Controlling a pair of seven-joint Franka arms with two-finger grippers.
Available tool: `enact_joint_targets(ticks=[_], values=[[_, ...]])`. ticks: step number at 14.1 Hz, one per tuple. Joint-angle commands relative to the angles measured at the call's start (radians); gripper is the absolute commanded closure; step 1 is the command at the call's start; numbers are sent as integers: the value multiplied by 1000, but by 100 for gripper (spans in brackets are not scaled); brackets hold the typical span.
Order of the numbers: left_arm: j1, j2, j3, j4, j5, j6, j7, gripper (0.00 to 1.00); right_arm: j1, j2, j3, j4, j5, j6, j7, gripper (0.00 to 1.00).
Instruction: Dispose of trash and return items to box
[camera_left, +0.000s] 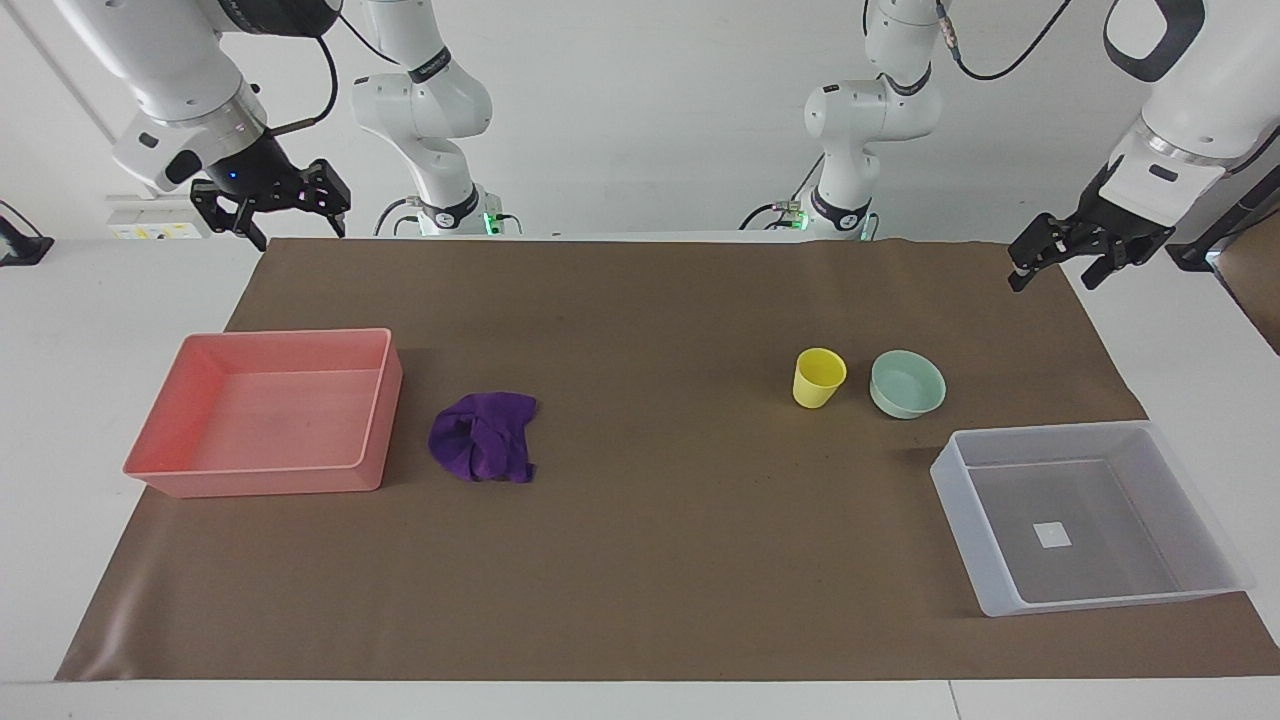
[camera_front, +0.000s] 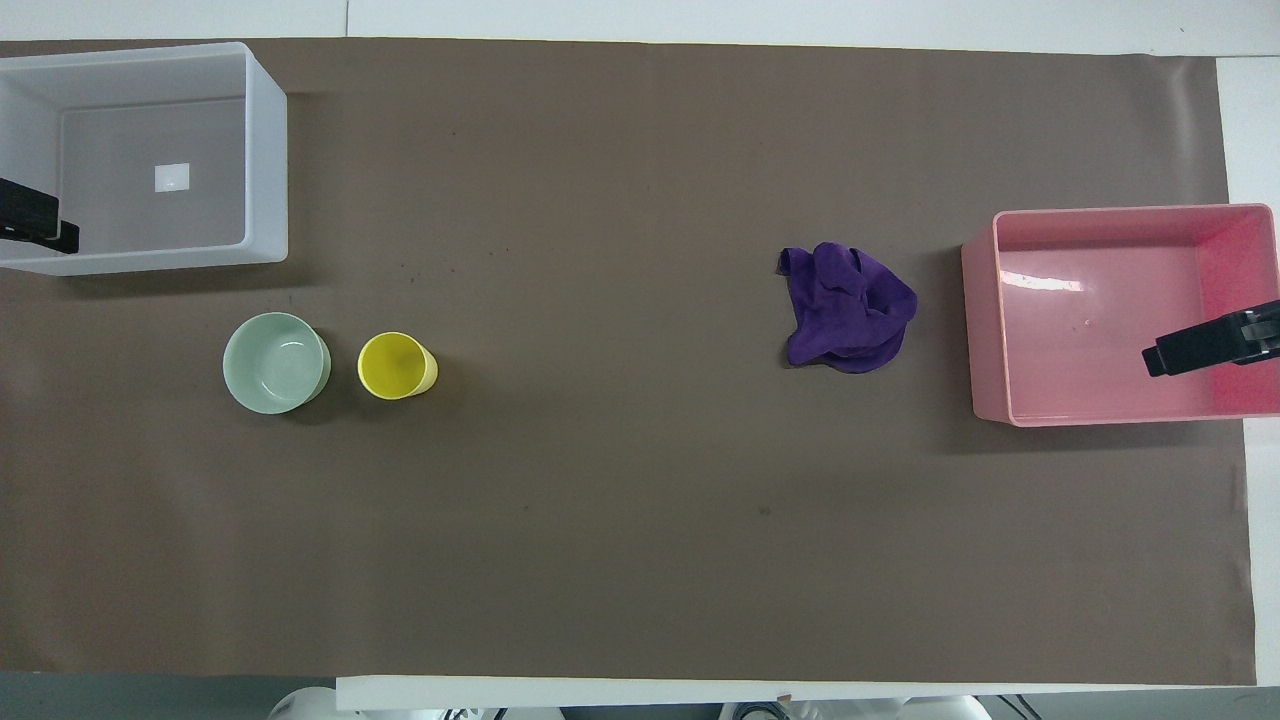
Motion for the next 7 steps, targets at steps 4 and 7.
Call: enact_joint_targets(ticks=[4, 7], values=[[-11, -32, 5, -44, -2, -7, 5, 0, -4, -6, 6, -19, 1, 24, 6, 0], [-12, -176, 2, -369, -2, 263, -114, 0, 17, -8, 9, -66, 6, 95, 6, 0]])
